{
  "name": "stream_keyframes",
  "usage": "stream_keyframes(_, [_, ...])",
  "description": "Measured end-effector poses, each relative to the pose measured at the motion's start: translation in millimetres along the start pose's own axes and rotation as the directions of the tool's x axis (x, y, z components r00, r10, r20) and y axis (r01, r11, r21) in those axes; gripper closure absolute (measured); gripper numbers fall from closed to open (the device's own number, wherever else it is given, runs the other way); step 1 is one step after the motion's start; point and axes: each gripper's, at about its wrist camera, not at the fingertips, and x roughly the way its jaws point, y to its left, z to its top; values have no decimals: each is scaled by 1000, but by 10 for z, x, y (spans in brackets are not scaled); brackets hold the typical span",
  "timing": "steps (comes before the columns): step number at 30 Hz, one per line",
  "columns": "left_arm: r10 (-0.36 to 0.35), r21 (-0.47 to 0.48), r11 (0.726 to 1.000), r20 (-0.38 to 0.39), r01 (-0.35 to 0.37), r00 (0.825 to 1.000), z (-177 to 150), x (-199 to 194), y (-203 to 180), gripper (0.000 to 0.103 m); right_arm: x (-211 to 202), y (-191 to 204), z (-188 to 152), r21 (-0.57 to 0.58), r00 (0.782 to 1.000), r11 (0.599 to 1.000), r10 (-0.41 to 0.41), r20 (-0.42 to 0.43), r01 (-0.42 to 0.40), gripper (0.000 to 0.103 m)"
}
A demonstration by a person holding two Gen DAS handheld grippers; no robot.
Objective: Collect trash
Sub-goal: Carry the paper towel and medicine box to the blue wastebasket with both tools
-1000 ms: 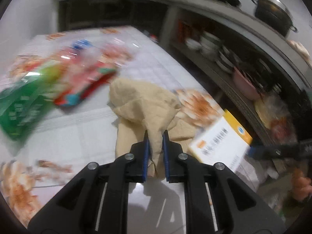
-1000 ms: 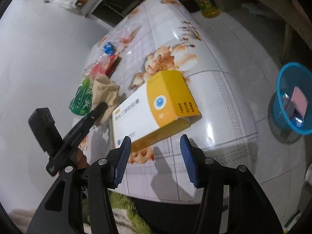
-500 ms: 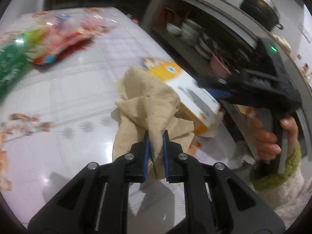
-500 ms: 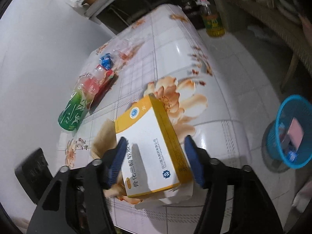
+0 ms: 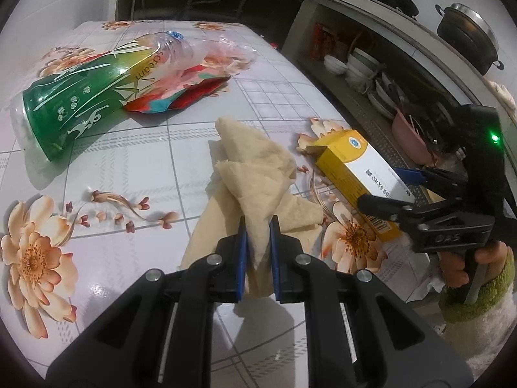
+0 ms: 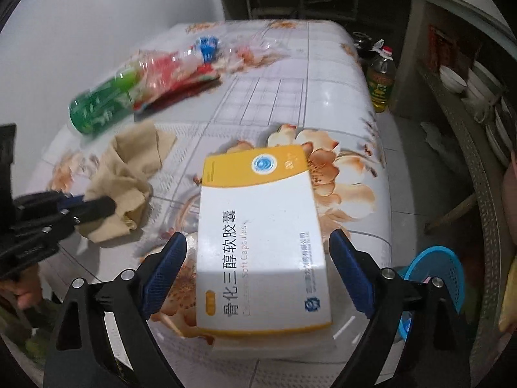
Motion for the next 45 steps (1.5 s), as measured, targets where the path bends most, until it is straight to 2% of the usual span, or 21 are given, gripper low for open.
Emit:
stream_keyframes(2, [7,8,1000,2,-7,1000,-18,-24,-7,92,32,21,-12,-12,1000,1000,-24,-8,24,16])
stream_keyframes(4, [12,12,1000,4,-12,1000,-24,-23,-31,92,34,23,-25,-10,999,999,-37,-8,37,25])
stream_keyframes(7, [17,17,1000,3,-17,1000,-13,-9,-48,92,21,17,-39,7,999,999,-51,-6,51,32])
stream_keyframes(11, [27,30,999,-4,-27,1000,17,9,-82,92,-54,-73,-81,67,1000,998,-12,25,11,32])
stream_keyframes(16, [26,67,997,9,-26,1000,125,-12,-243,93,-222,-320,-169,189,993,978,68,98,-86,33])
stream_keyframes(19, [6,109,994,15,-8,1000,239,14,-446,93,-383,-540,-254,265,982,955,93,164,-135,33])
stream_keyframes(22, [-27,164,986,15,25,1000,360,77,-721,93,-599,-842,-401,353,967,921,80,240,-164,33])
stream_keyframes(26, [-94,236,967,0,91,996,528,193,-1165,94,-866,-1311,-695,480,953,866,-13,302,-140,33])
stream_keyframes(28, [-117,263,958,-7,115,993,595,249,-1360,94,-955,-1611,-897,561,948,820,-77,307,-115,33])
stream_keyframes(29, [-133,286,949,-12,131,991,631,291,-1501,94,-967,-1752,-993,600,949,794,-108,297,-97,33])
stream_keyframes(32, [-157,330,931,-29,158,987,657,385,-1780,94,-882,-2183,-1286,697,955,717,-225,191,29,33])
stream_keyframes(35, [-169,354,919,-53,176,984,654,472,-1961,94,-570,-2567,-1484,743,963,653,-265,46,144,33])
stream_keyframes(39, [-165,365,913,-75,181,984,650,573,-2085,94,88,-3068,-1640,774,954,573,-271,-132,270,32])
stream_keyframes(42, [-154,371,912,-87,175,984,664,646,-2170,94,546,-3330,-1601,764,931,542,-287,-224,350,31])
stream_keyframes(44, [-144,378,910,-97,170,985,676,710,-2213,94,911,-3450,-1536,738,919,551,-281,-275,390,30])
stream_keyframes(45, [-139,381,909,-103,168,985,683,741,-2231,94,1026,-3469,-1511,735,922,557,-271,-278,386,30])
